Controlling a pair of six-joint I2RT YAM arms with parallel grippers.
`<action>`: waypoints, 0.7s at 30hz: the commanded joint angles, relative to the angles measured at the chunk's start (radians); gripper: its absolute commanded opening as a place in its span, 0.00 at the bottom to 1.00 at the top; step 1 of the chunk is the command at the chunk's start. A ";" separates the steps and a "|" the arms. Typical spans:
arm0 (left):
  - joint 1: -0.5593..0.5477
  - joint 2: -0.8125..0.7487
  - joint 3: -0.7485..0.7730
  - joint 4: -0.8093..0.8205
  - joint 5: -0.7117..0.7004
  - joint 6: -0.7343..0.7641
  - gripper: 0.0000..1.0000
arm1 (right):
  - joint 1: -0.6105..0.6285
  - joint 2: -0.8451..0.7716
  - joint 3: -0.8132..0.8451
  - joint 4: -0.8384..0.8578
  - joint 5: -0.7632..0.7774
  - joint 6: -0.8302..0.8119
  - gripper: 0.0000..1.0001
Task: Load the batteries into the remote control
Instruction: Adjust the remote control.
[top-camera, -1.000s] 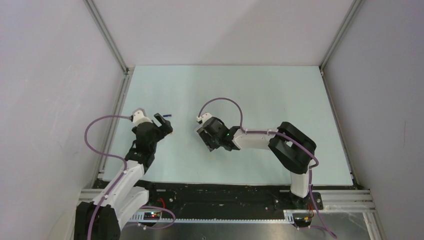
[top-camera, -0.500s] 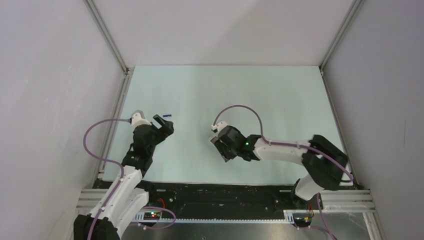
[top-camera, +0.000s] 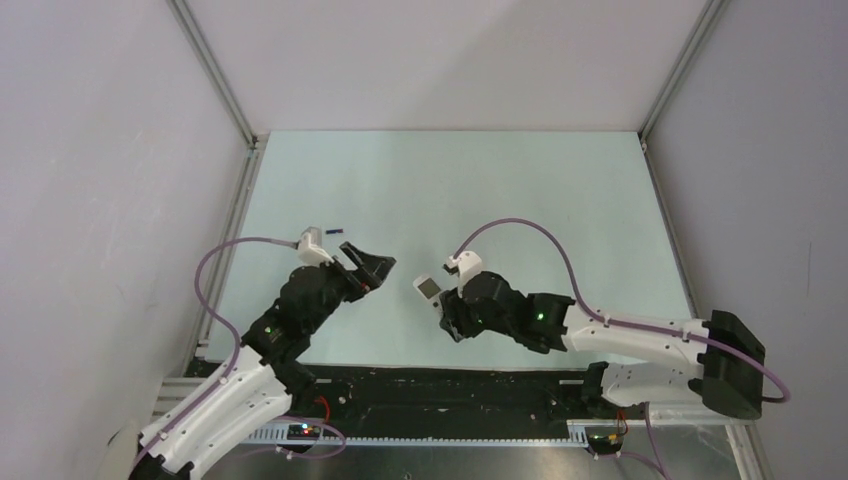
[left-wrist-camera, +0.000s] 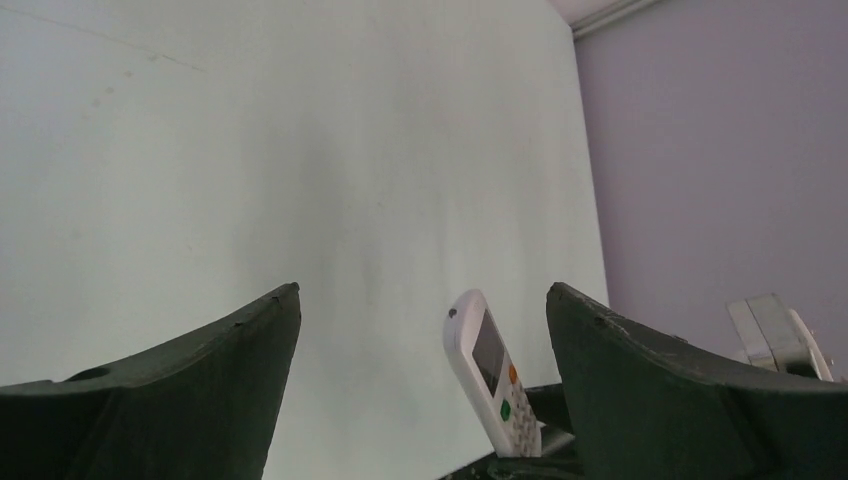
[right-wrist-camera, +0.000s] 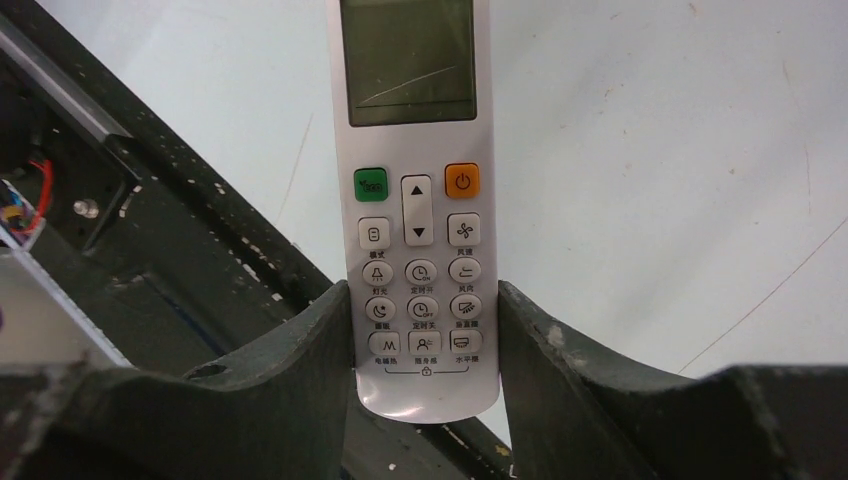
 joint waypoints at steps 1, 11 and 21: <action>-0.070 0.015 0.022 0.001 -0.022 -0.097 0.95 | 0.009 -0.064 -0.008 0.029 -0.011 0.072 0.00; -0.254 0.122 0.040 0.085 -0.061 -0.168 0.92 | 0.024 -0.117 -0.013 0.088 -0.044 0.105 0.00; -0.296 0.155 0.043 0.154 -0.045 -0.173 0.77 | 0.055 -0.114 -0.013 0.125 -0.054 0.110 0.00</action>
